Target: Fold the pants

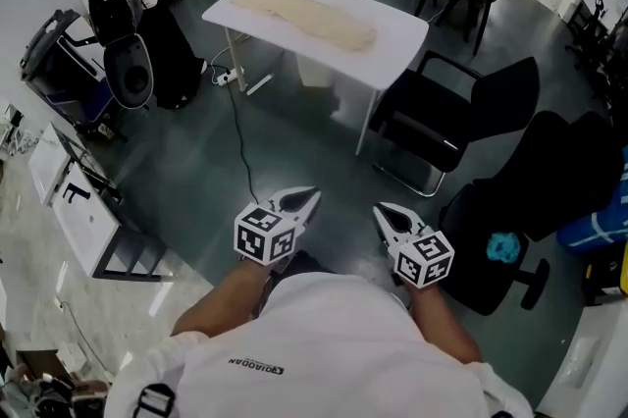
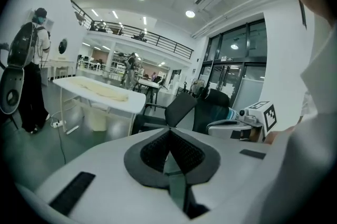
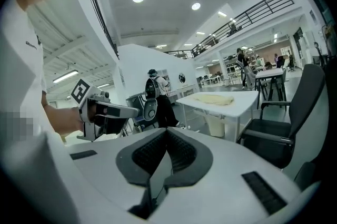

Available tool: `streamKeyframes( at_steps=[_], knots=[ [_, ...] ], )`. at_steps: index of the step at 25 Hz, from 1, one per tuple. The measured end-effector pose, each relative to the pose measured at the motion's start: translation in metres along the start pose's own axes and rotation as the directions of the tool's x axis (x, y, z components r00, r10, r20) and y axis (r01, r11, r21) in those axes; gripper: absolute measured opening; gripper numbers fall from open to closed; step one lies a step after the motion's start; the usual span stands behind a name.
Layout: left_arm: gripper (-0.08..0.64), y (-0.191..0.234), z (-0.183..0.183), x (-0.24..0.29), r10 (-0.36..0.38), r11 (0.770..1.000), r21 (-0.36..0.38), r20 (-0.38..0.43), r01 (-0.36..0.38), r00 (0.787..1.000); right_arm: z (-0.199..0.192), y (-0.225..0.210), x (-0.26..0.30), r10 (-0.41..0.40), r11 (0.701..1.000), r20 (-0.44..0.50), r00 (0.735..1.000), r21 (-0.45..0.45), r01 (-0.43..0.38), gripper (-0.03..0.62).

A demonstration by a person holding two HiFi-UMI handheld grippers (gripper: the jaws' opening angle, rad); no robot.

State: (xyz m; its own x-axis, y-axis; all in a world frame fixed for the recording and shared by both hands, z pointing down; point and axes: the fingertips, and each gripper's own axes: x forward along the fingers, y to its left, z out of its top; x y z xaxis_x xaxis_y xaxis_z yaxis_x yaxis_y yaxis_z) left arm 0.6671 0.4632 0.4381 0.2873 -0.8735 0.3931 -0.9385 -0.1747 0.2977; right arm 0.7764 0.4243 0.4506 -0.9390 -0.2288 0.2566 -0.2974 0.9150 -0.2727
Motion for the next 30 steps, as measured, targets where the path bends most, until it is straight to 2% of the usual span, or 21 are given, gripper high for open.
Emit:
streamKeyframes(
  at_steps=[10, 14, 21, 30],
  knots=[
    [0.026, 0.032, -0.004, 0.003, 0.015, 1.0, -0.023, -0.015, -0.016, 1.0, 0.001, 0.001, 0.033, 0.02, 1.0, -0.027, 0.999, -0.02, -0.021, 0.014],
    [0.026, 0.05, 0.011, 0.015, 0.001, 0.999, -0.041, -0.001, -0.001, 1.0, 0.008, -0.009, 0.051, 0.005, 1.0, -0.03, 1.0, -0.013, -0.006, 0.014],
    [0.026, 0.082, 0.036, 0.031, -0.013, 1.0, 0.002, 0.005, 0.013, 1.0, 0.027, -0.021, 0.087, -0.008, 1.0, -0.04, 0.999, -0.007, 0.007, 0.014],
    [0.026, 0.141, 0.064, 0.059, -0.042, 0.999, -0.027, 0.015, 0.043, 0.999, 0.045, -0.051, 0.141, -0.034, 0.999, -0.079, 0.996, -0.004, 0.034, 0.014]
  ],
)
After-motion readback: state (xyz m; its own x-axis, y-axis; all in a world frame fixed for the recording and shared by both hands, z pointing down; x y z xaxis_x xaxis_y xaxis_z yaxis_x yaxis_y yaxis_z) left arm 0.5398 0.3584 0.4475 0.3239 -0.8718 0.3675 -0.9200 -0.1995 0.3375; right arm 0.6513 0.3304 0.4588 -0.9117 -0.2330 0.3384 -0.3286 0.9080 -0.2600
